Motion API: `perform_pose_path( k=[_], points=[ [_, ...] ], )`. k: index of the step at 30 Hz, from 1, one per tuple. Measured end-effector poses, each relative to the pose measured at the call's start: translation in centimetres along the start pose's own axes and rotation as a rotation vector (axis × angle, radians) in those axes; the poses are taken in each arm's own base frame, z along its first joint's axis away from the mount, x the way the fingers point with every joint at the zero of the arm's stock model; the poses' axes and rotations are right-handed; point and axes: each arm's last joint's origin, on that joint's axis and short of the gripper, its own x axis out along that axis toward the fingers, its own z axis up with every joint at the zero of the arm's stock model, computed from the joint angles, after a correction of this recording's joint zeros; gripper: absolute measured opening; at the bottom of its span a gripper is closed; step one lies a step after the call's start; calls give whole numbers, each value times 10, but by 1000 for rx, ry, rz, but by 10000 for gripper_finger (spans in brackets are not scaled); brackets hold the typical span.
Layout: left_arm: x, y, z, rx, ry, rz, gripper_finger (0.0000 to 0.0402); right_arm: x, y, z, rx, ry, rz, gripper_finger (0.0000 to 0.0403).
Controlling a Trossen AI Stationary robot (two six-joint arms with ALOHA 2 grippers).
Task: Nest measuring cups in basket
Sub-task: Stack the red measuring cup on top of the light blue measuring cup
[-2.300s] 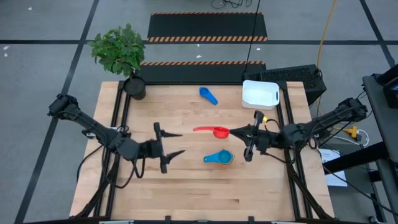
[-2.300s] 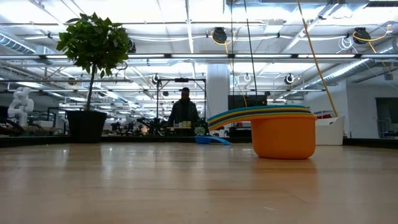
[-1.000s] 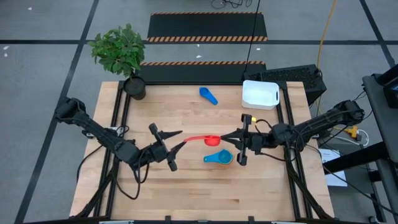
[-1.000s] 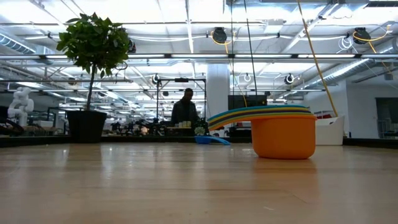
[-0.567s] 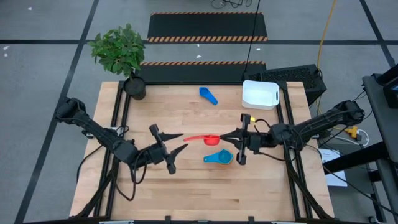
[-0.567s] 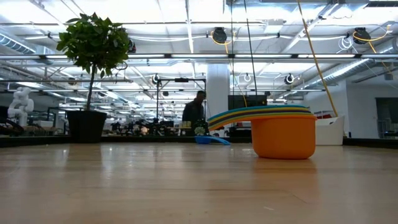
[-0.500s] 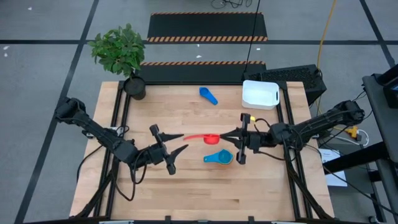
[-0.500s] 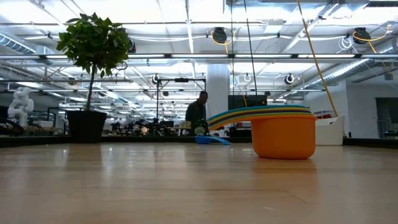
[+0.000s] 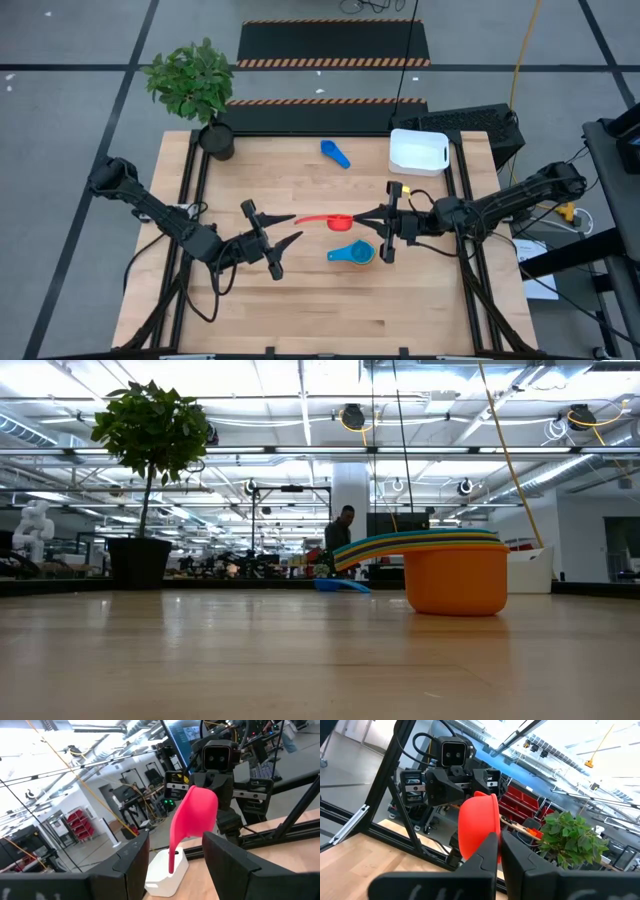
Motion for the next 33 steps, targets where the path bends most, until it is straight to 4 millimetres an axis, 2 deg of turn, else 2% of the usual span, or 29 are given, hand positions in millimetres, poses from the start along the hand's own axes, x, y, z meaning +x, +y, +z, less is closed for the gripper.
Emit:
perform_pose_path(
  k=[13, 27, 33],
  points=[
    [7, 3, -8, -31, 44, 15, 186, 0, 2, 1, 23, -40, 65, 0],
    [6, 2, -6, -58, 32, 0, 186, 0, 2, 1, 18, -35, 66, 0],
    [6, 1, -6, -64, 22, -11, 150, 0, 2, 1, 7, -32, 67, 0]
  ],
)
